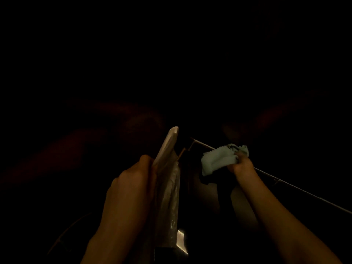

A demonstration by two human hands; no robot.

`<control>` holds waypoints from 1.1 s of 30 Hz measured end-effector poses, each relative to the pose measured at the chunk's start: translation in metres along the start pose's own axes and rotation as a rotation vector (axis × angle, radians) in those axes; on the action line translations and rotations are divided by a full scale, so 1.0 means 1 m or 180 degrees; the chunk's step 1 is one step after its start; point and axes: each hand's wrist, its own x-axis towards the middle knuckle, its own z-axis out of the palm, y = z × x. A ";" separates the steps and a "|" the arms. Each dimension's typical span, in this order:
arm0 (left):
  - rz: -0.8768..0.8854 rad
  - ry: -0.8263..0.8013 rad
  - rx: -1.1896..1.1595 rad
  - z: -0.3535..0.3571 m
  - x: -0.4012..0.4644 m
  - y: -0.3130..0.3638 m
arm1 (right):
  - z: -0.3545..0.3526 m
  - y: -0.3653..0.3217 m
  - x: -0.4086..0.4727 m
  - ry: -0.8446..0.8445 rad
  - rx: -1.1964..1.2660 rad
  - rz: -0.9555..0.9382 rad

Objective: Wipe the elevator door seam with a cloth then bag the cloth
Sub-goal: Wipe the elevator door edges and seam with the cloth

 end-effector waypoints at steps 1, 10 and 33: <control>0.0010 -0.0004 -0.0004 0.001 -0.001 0.000 | -0.007 0.001 0.003 -0.0011 0.0037 -0.0034; 0.0111 -0.0042 -0.0076 0.003 -0.003 0.005 | -0.032 -0.008 -0.015 0.0192 -0.0095 -0.0012; 0.0358 0.0034 -0.0095 0.012 -0.005 0.017 | -0.054 -0.038 0.007 0.0214 0.0416 0.0071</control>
